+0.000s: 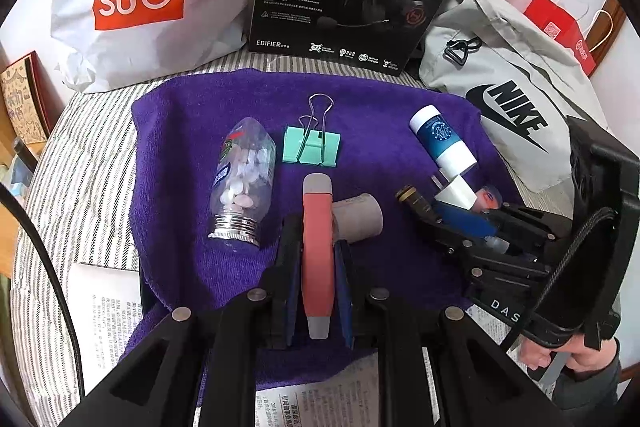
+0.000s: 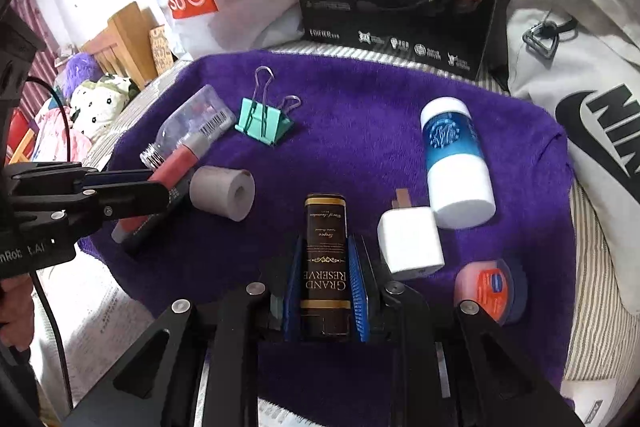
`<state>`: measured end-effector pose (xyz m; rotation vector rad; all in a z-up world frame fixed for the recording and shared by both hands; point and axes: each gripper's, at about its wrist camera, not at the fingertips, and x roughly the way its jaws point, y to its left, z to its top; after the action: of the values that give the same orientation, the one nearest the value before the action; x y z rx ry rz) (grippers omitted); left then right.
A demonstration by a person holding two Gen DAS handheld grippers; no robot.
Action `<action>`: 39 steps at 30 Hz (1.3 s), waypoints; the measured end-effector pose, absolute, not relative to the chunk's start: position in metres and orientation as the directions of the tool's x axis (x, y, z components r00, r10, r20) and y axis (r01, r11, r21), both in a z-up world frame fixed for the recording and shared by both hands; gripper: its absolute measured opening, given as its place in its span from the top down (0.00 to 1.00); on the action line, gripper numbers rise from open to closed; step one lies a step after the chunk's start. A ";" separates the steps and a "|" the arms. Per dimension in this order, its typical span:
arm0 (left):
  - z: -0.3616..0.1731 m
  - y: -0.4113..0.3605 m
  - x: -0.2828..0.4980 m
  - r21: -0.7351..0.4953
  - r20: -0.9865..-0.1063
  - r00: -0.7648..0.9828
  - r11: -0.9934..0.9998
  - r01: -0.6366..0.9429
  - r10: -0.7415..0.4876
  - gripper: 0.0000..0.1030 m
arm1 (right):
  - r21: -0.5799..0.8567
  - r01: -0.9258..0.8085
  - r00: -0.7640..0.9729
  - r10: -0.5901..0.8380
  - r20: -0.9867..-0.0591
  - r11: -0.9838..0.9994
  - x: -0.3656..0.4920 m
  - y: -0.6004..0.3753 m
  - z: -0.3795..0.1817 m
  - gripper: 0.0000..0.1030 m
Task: Organize rigid objects
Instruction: 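Place the pink marker on the towel with the left gripper while the right places the Grand Reserve tube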
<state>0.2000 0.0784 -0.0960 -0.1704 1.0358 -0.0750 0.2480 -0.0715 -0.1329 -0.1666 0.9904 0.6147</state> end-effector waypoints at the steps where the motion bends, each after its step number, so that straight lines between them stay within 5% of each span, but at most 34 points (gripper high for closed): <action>1: -0.095 0.078 0.200 -0.176 -0.848 0.510 0.984 -0.018 -0.142 0.84 | 0.147 -0.557 0.390 0.413 -0.823 0.817 0.249 -0.072 -0.133 0.77; 12: -0.107 0.075 0.213 -0.165 -0.867 0.481 0.986 -0.030 -0.131 0.84 | 0.272 -0.515 0.352 0.489 -0.798 0.813 0.247 -0.099 -0.116 0.65; 39: -0.116 0.036 0.224 -0.065 -0.894 0.442 0.997 0.040 -0.076 0.79 | 0.288 -0.460 0.443 0.498 -0.745 0.840 0.219 -0.155 -0.080 0.64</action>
<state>0.2239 0.0360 -0.1156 -0.0363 1.1102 -0.0718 0.2188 -0.1550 -0.0795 0.0453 0.9398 0.5942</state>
